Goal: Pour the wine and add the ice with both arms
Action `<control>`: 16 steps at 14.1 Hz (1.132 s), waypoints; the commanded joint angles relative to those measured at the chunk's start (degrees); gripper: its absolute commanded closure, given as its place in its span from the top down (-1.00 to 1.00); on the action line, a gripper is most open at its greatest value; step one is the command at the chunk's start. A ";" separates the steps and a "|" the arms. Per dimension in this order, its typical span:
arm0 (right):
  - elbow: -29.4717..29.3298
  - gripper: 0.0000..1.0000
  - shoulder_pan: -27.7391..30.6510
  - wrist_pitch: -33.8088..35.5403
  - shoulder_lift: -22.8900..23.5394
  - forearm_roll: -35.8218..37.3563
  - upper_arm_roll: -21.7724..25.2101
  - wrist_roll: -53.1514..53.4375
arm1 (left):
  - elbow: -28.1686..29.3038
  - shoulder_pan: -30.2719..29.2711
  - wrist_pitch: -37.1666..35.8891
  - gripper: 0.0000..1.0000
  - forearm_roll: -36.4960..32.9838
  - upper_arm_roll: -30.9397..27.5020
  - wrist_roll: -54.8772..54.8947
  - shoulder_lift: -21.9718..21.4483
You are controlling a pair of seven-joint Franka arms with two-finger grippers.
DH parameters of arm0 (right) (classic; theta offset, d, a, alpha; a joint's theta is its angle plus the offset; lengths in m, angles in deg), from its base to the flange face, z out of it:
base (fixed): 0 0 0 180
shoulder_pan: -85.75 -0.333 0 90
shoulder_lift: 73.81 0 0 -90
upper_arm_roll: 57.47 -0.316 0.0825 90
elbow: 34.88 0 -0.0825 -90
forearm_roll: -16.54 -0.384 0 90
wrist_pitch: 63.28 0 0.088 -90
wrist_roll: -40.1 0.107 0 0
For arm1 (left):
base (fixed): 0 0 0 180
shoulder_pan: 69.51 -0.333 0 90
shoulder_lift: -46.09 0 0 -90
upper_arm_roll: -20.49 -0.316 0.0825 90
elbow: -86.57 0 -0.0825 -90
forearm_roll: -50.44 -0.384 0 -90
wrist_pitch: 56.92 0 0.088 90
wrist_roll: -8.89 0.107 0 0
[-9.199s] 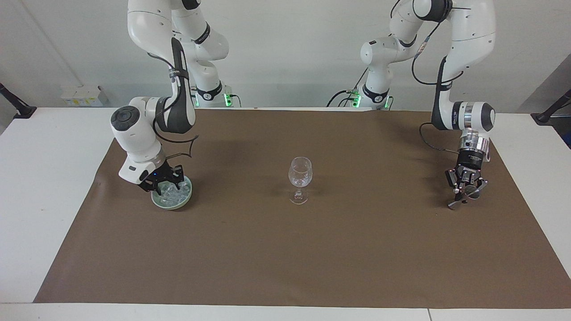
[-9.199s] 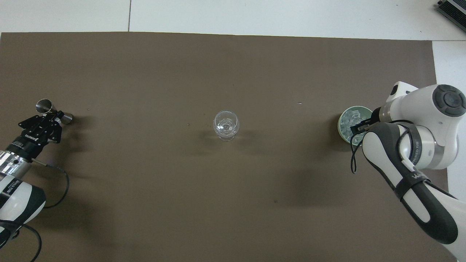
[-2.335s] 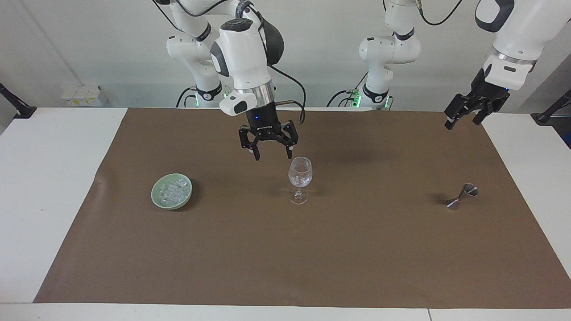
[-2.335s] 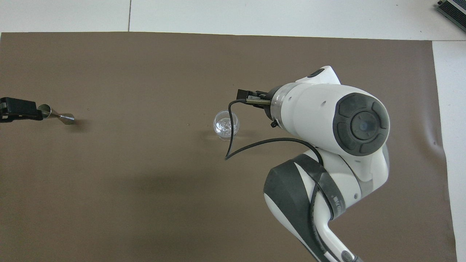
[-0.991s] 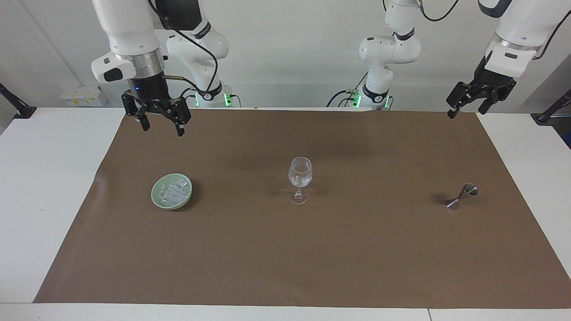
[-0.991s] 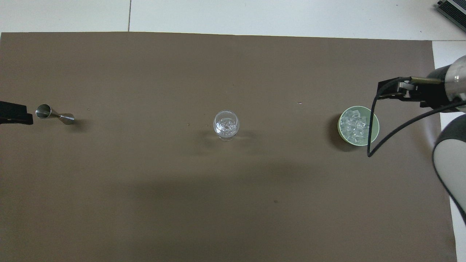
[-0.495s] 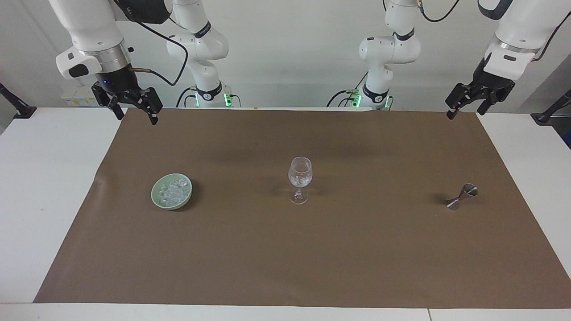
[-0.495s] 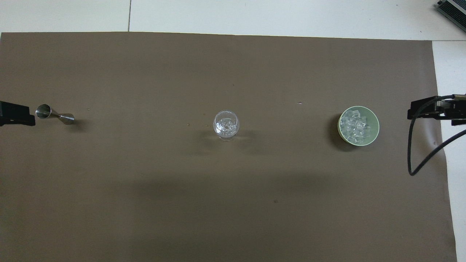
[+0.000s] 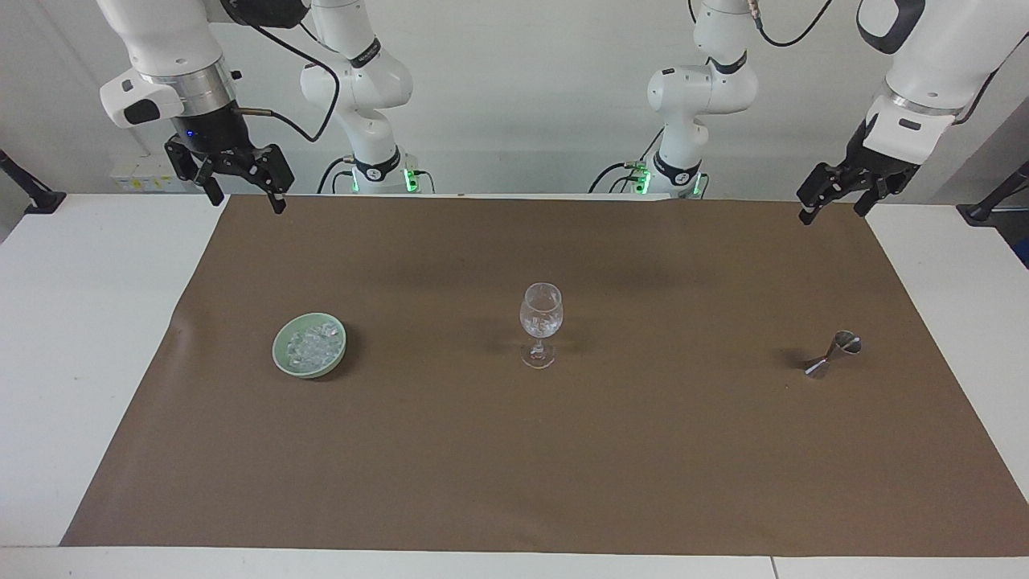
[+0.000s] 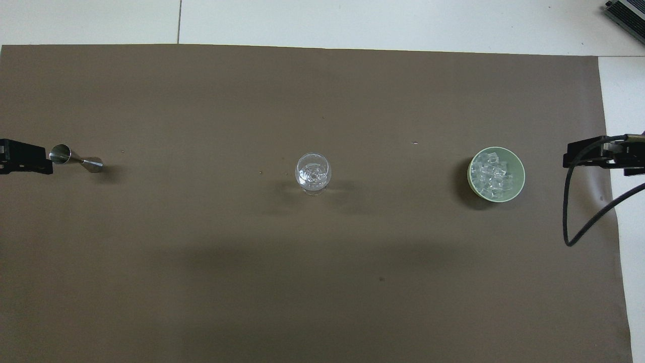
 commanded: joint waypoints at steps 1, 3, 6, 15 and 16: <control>-4.40 1.00 0.16 5.46 1.20 -3.12 0.15 -2.14 | -2.82 -1.50 -2.34 1.00 -0.37 1.37 0.91 1.44; -3.36 1.00 -0.01 5.31 1.11 -3.21 0.15 -1.70 | -3.00 -1.77 -2.61 1.00 -0.28 1.64 1.26 1.53; 0.68 1.00 -0.10 3.47 -0.29 -2.07 0.06 -1.62 | -3.09 -2.38 -2.61 1.00 0.51 1.73 6.70 1.62; 3.06 1.00 -0.10 0.99 -0.91 -1.10 -0.20 -1.35 | -6.07 -2.38 -5.16 1.00 0.87 4.71 6.63 2.76; 3.06 1.00 -0.10 1.09 -0.91 -1.27 -0.29 -1.09 | -6.08 -2.47 -4.98 1.00 0.78 5.50 6.28 2.76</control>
